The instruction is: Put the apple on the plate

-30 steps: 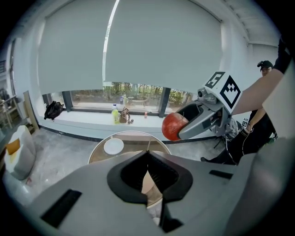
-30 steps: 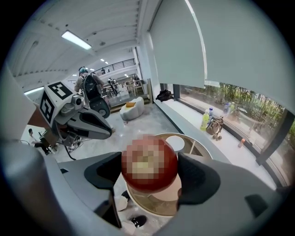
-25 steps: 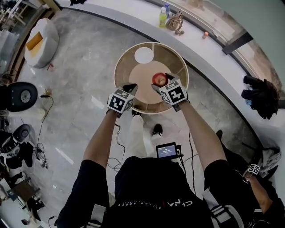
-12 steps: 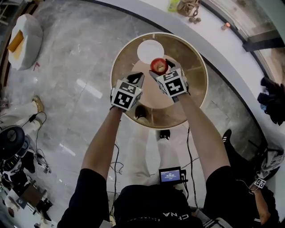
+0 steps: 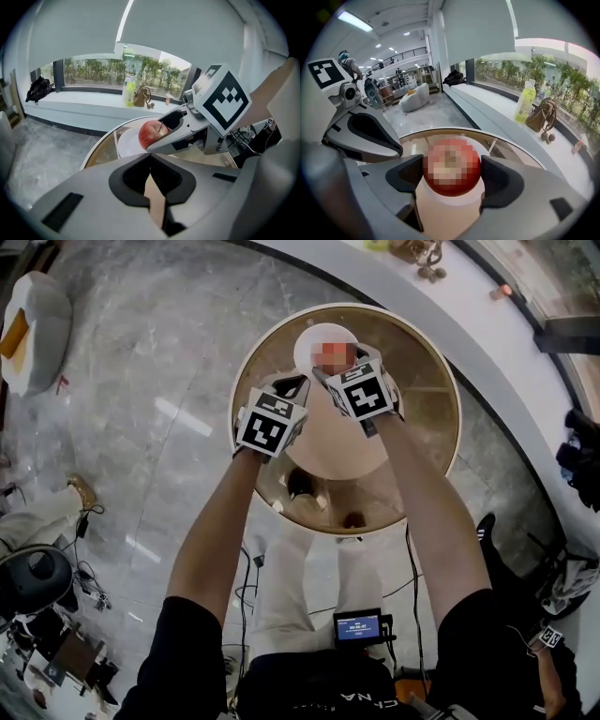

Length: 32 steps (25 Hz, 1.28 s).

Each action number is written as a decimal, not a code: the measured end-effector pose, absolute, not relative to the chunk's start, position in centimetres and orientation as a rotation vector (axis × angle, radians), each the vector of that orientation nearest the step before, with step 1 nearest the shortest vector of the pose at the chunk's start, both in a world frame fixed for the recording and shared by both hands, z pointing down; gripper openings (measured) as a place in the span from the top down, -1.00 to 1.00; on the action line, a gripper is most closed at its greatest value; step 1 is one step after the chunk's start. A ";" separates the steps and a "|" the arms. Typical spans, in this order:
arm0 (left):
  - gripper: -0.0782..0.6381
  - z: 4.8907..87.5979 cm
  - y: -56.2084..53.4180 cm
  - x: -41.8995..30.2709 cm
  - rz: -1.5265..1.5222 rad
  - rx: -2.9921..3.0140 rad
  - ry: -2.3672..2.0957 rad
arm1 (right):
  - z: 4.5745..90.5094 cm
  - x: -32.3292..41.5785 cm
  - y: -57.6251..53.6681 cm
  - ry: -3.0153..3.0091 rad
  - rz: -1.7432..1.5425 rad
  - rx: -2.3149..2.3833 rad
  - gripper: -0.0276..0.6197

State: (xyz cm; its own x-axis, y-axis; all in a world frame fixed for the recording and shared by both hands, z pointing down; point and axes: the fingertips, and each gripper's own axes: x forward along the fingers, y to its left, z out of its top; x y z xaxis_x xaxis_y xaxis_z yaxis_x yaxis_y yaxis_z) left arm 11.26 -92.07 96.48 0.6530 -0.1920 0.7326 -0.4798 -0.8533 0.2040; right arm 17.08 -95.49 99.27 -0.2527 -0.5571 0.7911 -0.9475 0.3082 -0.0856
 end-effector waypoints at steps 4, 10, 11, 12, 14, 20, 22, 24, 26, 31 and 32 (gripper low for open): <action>0.73 97.6 -93.0 12.5 1.011 2.461 -0.526 | 100.6 16.8 -96.7 -1.897 0.784 1.334 -0.30; 0.73 97.9 -93.6 12.6 0.987 2.403 -0.568 | 101.3 17.0 -97.2 -1.888 0.810 1.322 -0.31; 0.73 97.8 -93.7 12.5 0.990 2.400 -0.572 | 101.1 17.1 -97.0 -1.888 0.818 1.319 -0.31; 0.73 97.5 -93.7 12.3 0.995 2.399 -0.575 | 100.9 17.3 -96.8 -1.885 0.826 1.316 -0.31; 0.73 96.5 -93.6 11.8 1.007 2.394 -0.583 | 99.9 17.7 -96.1 -1.872 0.835 1.315 -0.31; 0.73 90.1 -90.0 9.4 1.062 2.359 -0.591 | 93.1 19.0 -90.2 -1.816 0.863 1.323 -0.31; 0.73 86.4 -87.6 8.6 1.108 2.366 -0.561 | 89.2 18.8 -86.8 -1.809 0.881 1.321 -0.31; 0.73 81.6 -86.0 8.2 1.138 2.382 -0.545 | 83.9 18.6 -84.3 -1.833 0.884 1.310 -0.31; 0.73 76.1 -85.0 8.2 1.137 2.411 -0.564 | 77.8 17.9 -82.6 -1.913 0.897 1.279 -0.30; 0.73 64.5 -81.1 9.5 1.167 2.583 -0.551 | 64.4 16.8 -77.5 -2.076 0.785 1.207 -0.30; 0.73 63.0 -79.8 9.8 1.163 2.603 -0.556 | 62.7 16.9 -75.8 -2.075 0.712 1.191 -0.26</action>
State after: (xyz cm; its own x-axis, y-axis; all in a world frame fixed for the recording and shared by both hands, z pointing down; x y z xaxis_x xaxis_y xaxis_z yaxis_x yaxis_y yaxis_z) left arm 9.77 -79.75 63.01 0.6119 -0.2442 0.7523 -0.4321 -0.8998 0.0594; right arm 16.92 -75.77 62.71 -0.3895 -0.5421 0.7446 -0.8849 0.4444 -0.1394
